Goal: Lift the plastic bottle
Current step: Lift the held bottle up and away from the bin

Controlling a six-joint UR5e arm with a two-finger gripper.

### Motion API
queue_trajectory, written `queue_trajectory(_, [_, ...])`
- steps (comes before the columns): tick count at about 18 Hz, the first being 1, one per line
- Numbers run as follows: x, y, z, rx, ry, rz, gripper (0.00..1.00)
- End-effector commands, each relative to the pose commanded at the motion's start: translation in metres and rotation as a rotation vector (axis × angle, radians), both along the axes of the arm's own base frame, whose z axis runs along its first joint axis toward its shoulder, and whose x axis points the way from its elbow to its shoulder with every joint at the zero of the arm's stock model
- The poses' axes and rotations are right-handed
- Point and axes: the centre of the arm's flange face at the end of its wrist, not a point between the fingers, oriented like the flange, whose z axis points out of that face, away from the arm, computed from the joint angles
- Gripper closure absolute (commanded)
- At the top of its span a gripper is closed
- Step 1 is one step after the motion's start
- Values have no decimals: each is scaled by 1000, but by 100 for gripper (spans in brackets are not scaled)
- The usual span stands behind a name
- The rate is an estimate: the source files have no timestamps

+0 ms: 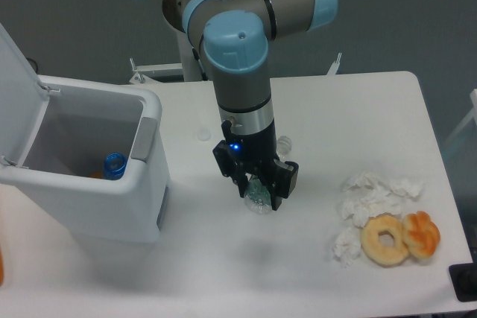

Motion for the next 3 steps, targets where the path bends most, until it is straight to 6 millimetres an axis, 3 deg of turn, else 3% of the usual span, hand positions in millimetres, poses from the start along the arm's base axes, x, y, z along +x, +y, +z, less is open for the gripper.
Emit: queue_trajectory(3, [0, 1, 3, 7, 2, 5, 35])
